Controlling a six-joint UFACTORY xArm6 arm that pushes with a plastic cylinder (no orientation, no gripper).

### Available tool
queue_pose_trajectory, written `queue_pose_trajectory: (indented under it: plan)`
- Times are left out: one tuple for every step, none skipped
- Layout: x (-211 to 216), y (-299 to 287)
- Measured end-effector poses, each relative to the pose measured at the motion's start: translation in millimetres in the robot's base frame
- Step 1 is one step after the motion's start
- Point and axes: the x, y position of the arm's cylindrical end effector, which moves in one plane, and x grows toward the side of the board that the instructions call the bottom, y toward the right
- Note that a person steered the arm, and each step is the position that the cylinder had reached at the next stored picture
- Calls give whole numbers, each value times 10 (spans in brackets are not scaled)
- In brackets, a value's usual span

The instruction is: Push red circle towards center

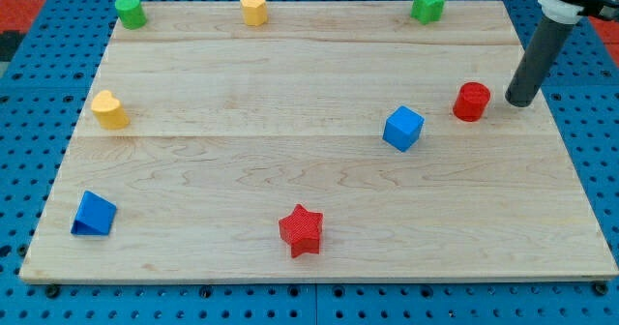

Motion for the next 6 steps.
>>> queue_pose_trajectory:
  plan:
    - [15, 3]
    - [41, -232]
    - [-111, -727]
    - [-112, -1521]
    - [-112, -2188]
    - [-112, -2045]
